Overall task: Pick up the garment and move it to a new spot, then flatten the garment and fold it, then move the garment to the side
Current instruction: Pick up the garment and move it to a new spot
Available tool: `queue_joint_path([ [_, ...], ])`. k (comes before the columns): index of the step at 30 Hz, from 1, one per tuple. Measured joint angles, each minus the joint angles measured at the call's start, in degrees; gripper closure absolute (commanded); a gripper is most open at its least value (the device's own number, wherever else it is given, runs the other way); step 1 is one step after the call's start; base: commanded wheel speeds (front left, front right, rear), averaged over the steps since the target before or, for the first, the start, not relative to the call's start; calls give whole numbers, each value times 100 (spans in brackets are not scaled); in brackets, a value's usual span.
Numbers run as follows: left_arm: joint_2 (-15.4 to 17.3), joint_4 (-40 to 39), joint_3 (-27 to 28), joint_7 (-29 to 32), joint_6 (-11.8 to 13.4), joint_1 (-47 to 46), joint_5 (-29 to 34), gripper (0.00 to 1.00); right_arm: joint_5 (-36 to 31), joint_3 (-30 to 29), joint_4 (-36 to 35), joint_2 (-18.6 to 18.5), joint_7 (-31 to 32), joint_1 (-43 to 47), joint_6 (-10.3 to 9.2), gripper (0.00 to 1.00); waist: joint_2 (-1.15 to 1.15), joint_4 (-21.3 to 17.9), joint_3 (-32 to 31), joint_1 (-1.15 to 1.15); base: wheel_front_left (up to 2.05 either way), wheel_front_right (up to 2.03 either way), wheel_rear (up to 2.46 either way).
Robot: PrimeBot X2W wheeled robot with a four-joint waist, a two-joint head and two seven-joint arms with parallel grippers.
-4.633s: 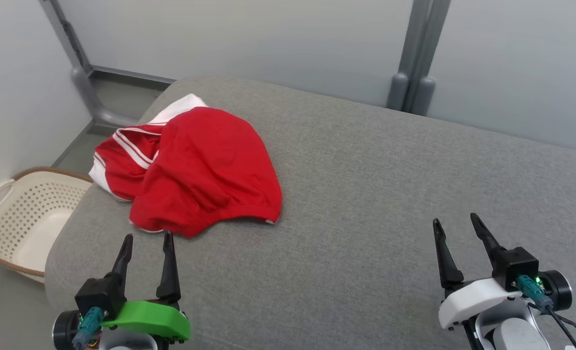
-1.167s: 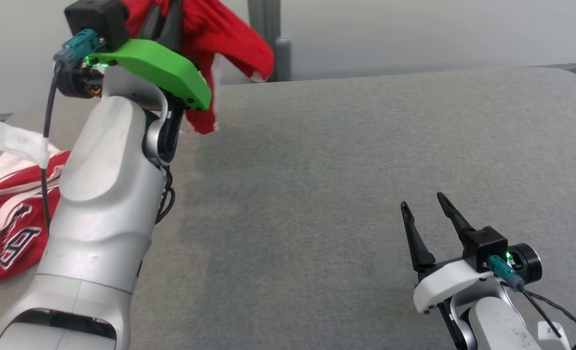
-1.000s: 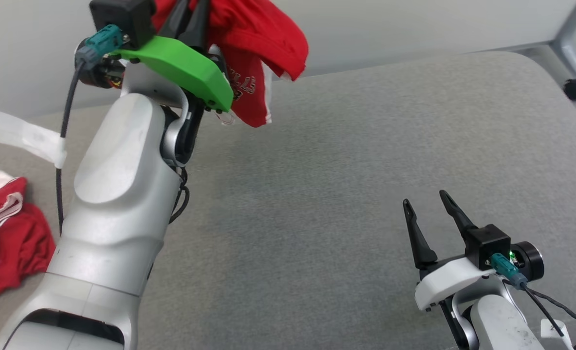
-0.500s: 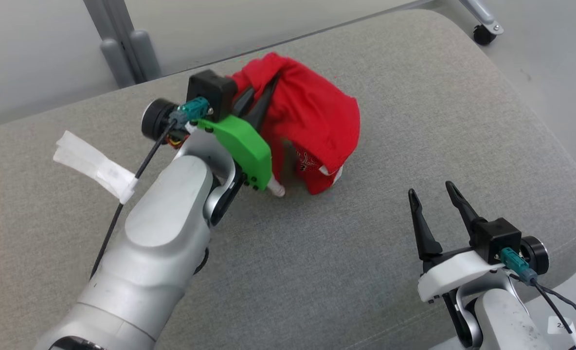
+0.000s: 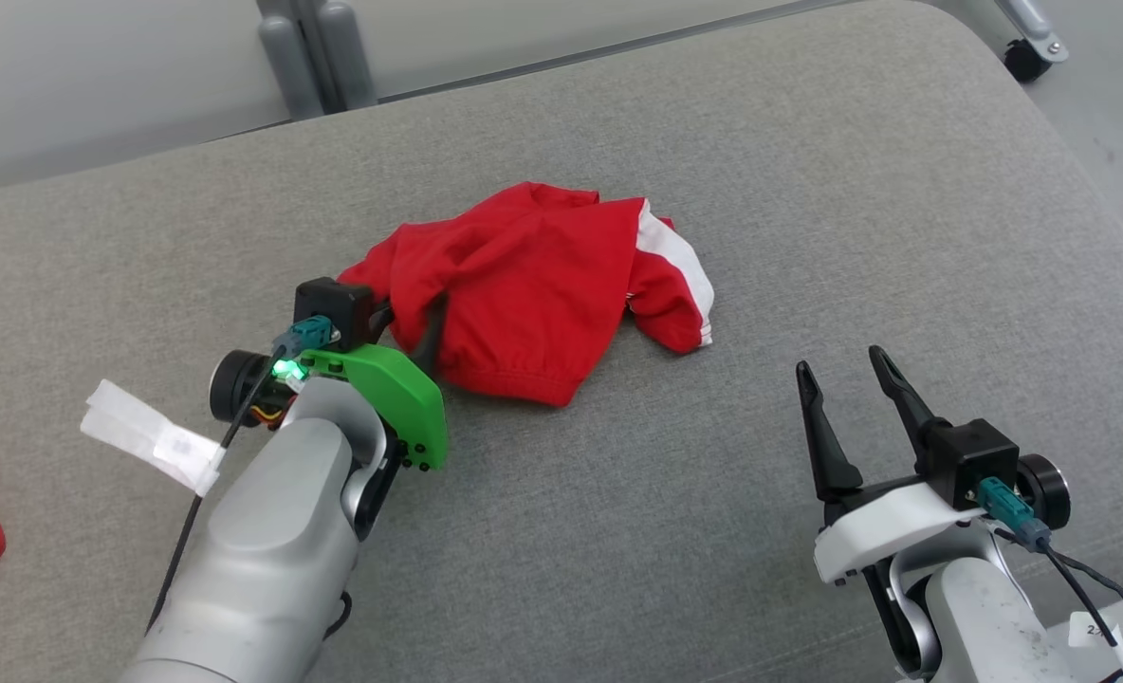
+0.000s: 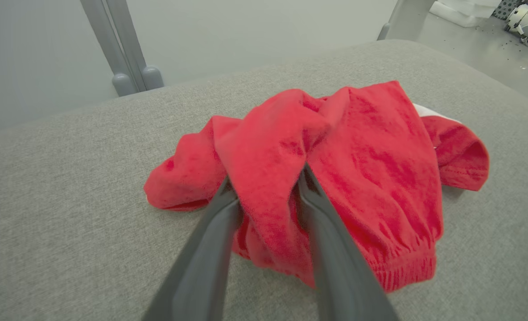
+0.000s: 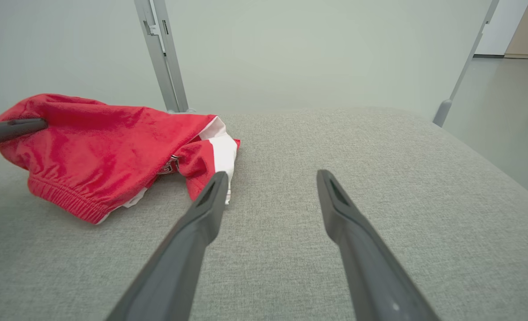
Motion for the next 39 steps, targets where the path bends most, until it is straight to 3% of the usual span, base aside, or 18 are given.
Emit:
queue_joint_path([
  [8, -115, -427, 254, -380, -77, 438, -313, 0, -59, -180, 8, 1, 0, 36, -1, 0, 0, 312, -139, 0, 0, 0, 0],
  [11, -47, -1279, 761, -398, 11, 857, -256, 0, -93, -319, -12, 2, 0, 122, 0, 0, 0, 434, -212, 0, 0, 0, 0],
  [17, 129, -3167, 1801, -412, 334, 2231, 579, 0, -158, -740, -101, 0, 0, 279, -1, 0, 0, 715, -379, 0, 0, 0, 0],
  [21, 68, -3875, 2282, -412, 323, 2832, 993, 0, -215, -899, -130, 0, 0, 371, -1, 0, 0, 899, -485, 0, 0, 0, 0],
  [30, -32, -4325, 2971, -412, 123, 3772, 1751, 0, -260, -896, -74, 3, 0, 523, 0, 0, 0, 1251, -771, 0, 0, 0, 0],
  [39, -152, -4390, 3340, -412, -21, 4258, 1879, 0, -299, -832, -49, 3, 0, 625, -1, 0, 0, 1449, -1015, 0, 0, 0, 0],
])
